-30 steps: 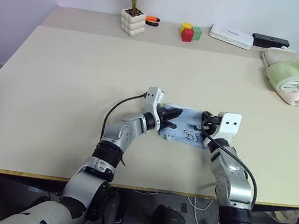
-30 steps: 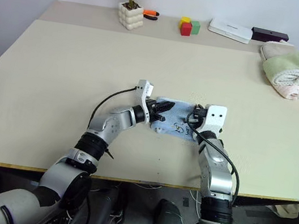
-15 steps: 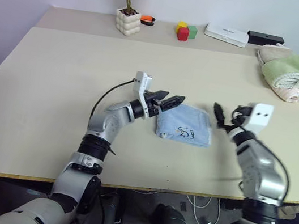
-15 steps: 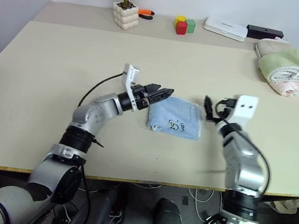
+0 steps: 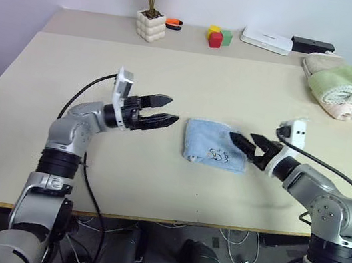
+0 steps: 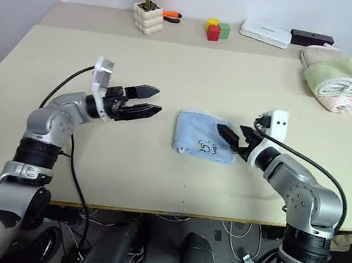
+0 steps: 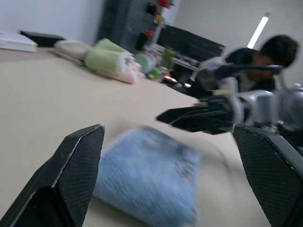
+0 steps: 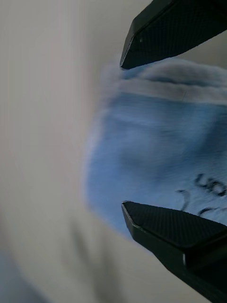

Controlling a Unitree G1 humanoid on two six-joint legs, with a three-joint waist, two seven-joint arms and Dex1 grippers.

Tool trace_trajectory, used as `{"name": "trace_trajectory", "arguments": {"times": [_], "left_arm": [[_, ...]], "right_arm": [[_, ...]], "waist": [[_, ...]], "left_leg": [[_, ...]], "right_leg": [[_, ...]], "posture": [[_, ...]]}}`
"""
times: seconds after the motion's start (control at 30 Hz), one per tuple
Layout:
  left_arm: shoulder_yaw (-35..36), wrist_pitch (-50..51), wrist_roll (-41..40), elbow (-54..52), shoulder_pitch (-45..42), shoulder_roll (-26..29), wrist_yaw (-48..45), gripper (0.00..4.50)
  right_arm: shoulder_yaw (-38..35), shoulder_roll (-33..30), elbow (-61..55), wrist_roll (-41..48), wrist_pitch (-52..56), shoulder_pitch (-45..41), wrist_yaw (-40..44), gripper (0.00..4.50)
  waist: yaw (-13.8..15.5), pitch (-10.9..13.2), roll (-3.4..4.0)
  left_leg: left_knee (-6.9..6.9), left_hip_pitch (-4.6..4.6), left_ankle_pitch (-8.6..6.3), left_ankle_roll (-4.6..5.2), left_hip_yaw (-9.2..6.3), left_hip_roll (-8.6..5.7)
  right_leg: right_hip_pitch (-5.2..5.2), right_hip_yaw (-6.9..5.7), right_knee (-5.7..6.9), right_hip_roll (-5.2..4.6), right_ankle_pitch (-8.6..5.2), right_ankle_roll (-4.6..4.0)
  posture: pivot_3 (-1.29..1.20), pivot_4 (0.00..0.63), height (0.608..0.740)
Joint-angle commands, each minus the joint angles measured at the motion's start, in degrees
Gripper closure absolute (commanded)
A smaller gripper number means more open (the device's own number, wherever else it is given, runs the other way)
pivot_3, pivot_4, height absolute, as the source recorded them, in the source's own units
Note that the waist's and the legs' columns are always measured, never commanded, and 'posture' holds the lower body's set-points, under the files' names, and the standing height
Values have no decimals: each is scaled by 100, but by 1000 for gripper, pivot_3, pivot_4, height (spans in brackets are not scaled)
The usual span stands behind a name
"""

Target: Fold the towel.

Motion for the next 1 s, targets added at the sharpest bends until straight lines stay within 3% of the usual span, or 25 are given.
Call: {"name": "trace_trajectory", "arguments": {"times": [0.03, 0.3, 0.4, 0.6, 0.67, 0.8, 1.0], "left_arm": [[147, 37, -215, -311, 16, 186, -228, 63], [158, -88, -173, -430, 142, 184, -106, 63], [171, -186, -131, -305, 67, 183, -97, 0], [208, -448, -56, 87, -139, 15, 90, 0], [152, -524, -28, 156, -167, -71, 105, 0], [107, -676, 30, 374, -283, -234, 76, 0], [75, -842, 35, 844, -656, -389, -270, 0]], "right_arm": [[71, -50, 84, -274, -124, -63, -126, 0], [166, -109, 506, -445, -79, -150, 139, 0], [270, -206, 263, -126, 384, 2, 494, 801], [-160, -9, 67, 326, 623, -129, 505, 3788], [-423, 98, 193, 376, 523, -213, 353, 4465], [-1181, 469, 468, 650, 331, -459, -140, 4465], [-2753, 1095, 729, 1149, -562, -945, -1577, 4465]], "waist": [[9, 0, 0], [-9, 0, 0], [-6, 0, -1], [-2, 0, -1], [-3, 0, -1], [0, 0, -1], [11, 0, -1]], "left_leg": [[0, 0, 0, 0, 0, 0], [-1, 0, 1, 0, 2, 0], [-1, 0, 2, 0, 2, 0], [-1, 1, 1, 0, 1, 1], [-1, 1, 1, 0, 1, 1], [-1, 0, 2, 0, 2, 0], [-1, -1, 2, 0, 3, -2]], "right_leg": [[0, 0, 0, 0, 0, 0], [-1, 0, 4, 3, 10, 20], [0, 0, 4, 3, 10, 20], [0, -1, 4, 4, 10, 20], [0, -1, 3, 4, 10, 20], [0, -1, 5, 4, 11, 21], [1, -1, 6, 4, 11, 22]], "posture": [[0, 150, 740], [0, 150, 740], [0, 150, 740], [0, 150, 740], [0, 150, 740], [0, 150, 740], [0, 150, 740]]}}
